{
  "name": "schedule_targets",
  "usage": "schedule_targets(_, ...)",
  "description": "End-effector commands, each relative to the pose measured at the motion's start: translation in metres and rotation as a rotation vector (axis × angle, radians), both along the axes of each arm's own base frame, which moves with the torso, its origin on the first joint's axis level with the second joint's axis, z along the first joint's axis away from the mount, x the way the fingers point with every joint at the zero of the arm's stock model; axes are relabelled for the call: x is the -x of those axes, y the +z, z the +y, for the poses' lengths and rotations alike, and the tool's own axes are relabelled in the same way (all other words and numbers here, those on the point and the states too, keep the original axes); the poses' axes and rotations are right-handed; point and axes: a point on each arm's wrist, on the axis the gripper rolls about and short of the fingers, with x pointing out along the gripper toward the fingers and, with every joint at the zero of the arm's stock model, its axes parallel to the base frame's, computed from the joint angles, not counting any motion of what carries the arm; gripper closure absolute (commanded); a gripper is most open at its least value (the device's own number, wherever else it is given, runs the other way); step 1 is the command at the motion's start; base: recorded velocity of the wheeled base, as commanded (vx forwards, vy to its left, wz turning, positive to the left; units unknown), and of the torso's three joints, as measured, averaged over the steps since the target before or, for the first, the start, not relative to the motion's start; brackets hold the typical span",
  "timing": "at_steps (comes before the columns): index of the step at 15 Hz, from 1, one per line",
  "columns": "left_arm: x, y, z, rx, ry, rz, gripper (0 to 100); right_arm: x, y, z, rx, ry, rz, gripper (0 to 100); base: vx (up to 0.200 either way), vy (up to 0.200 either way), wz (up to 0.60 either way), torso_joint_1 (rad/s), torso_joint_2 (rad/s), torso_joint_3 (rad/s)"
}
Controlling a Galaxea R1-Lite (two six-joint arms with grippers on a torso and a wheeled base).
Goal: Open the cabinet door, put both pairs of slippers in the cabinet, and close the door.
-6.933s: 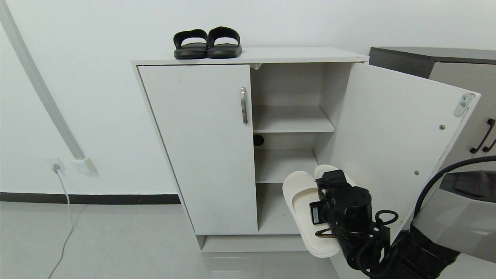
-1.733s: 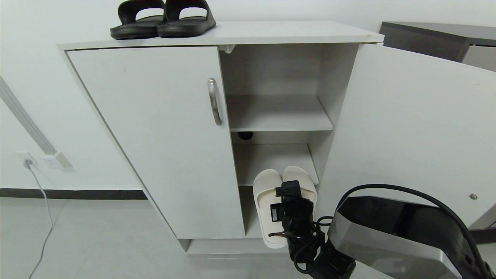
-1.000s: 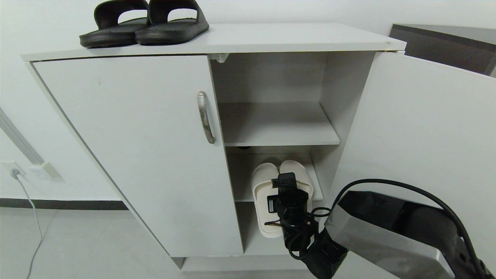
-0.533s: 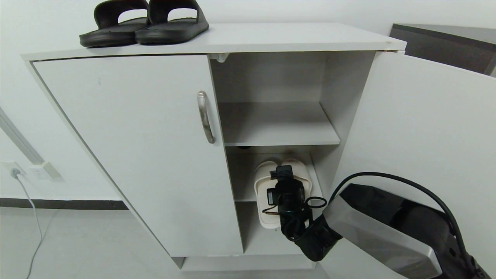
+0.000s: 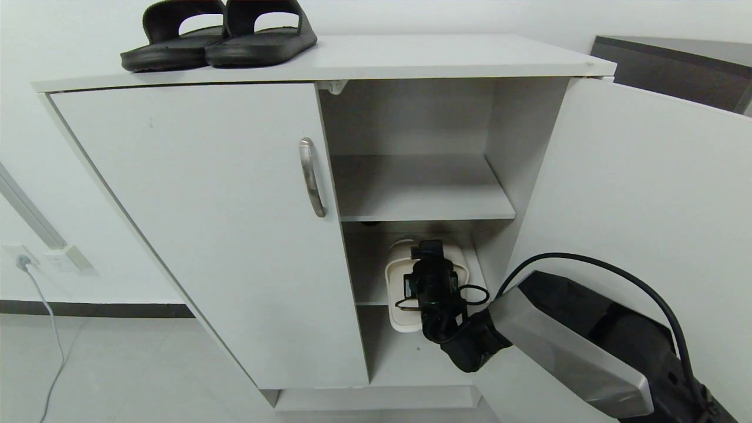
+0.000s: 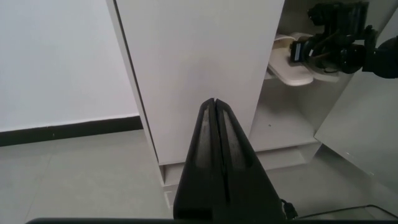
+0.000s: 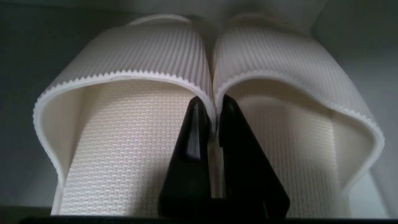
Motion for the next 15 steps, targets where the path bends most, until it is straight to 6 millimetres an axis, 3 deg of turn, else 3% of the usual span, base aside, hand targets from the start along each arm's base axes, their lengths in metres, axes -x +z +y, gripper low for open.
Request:
schedule_targets(1,0.000,0.000,0.000,0.000,0.000,0.001,100,-0.007,0.007,0.000,-0.030,0.007,-0.003,100,0.000,0.000,0.00,0.000,0.00,0.000)
schedule_targets(6,0.000,0.000,0.000,0.000,0.000,0.001,100,-0.020,0.012,0.001,-0.023,-0.002,-0.003,100,0.000,0.000,0.00,0.000,0.00,0.000)
schedule_targets(10,0.000,0.000,0.000,0.001,0.000,0.001,100,-0.038,0.005,0.001,-0.009,-0.020,-0.016,100,0.000,0.000,0.00,0.000,0.00,0.000)
schedule_targets(15,0.000,0.000,0.000,0.003,0.003,0.002,100,-0.041,0.004,0.000,0.003,-0.025,-0.004,100,0.000,0.000,0.00,0.000,0.00,0.000)
